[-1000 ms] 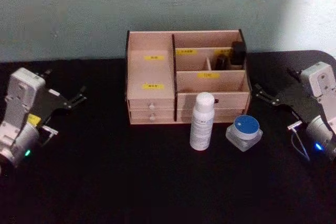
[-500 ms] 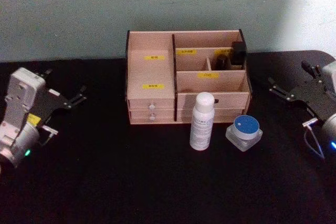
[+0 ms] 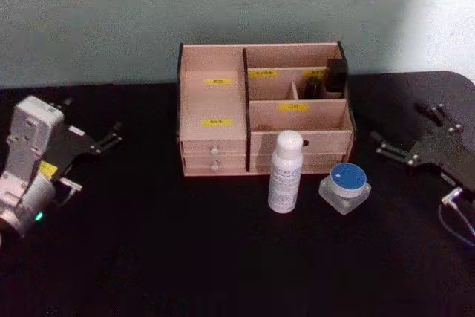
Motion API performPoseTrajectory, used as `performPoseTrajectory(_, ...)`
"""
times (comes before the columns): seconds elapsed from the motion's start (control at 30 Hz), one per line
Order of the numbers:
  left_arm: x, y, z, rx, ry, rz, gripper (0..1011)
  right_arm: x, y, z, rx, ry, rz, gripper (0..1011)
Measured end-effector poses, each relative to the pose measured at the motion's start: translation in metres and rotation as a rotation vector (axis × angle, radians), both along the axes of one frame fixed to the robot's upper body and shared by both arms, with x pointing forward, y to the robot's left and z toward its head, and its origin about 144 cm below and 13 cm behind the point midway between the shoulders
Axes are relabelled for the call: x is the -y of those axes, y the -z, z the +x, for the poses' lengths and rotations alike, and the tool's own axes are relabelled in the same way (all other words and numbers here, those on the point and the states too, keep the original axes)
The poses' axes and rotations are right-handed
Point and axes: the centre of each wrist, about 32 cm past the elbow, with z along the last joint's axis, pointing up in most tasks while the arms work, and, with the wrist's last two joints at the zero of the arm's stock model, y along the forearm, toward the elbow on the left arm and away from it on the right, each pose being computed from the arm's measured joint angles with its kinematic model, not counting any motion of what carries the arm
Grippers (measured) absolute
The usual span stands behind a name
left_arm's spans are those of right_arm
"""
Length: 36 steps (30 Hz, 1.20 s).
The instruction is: Pick up the facial cleanser and watermelon frost from the table and place them into the tiered storage box.
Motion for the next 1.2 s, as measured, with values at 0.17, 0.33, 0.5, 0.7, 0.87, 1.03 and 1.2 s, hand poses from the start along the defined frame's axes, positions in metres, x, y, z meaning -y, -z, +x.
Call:
performPoseTrajectory(0.17,0.000,0.000,0.000,0.000,0.000,0.000,1001,-0.005,-0.003,-0.007,-0.007,-0.098,0.007,1002)
performPoseTrajectory(0.33,0.000,0.000,0.000,0.000,0.000,0.000,1001,-0.011,-0.003,-0.009,-0.034,-0.210,0.023,1002)
performPoseTrajectory(0.5,0.000,0.000,0.000,0.000,0.000,0.000,1001,-0.015,-0.002,-0.007,-0.059,-0.271,0.037,1002)
performPoseTrajectory(0.7,0.000,0.000,0.000,0.000,0.000,0.000,1001,-0.020,0.003,0.000,-0.118,-0.345,0.062,1002)
performPoseTrajectory(0.87,0.000,0.000,0.000,0.000,0.000,0.000,1001,-0.024,0.008,0.006,-0.167,-0.380,0.085,1002)
performPoseTrajectory(1.03,0.000,0.000,0.000,0.000,0.000,0.000,1001,-0.028,0.013,0.013,-0.209,-0.401,0.103,1002)
performPoseTrajectory(1.2,0.000,0.000,0.000,0.000,0.000,0.000,1001,-0.033,0.019,0.022,-0.242,-0.413,0.117,1002)
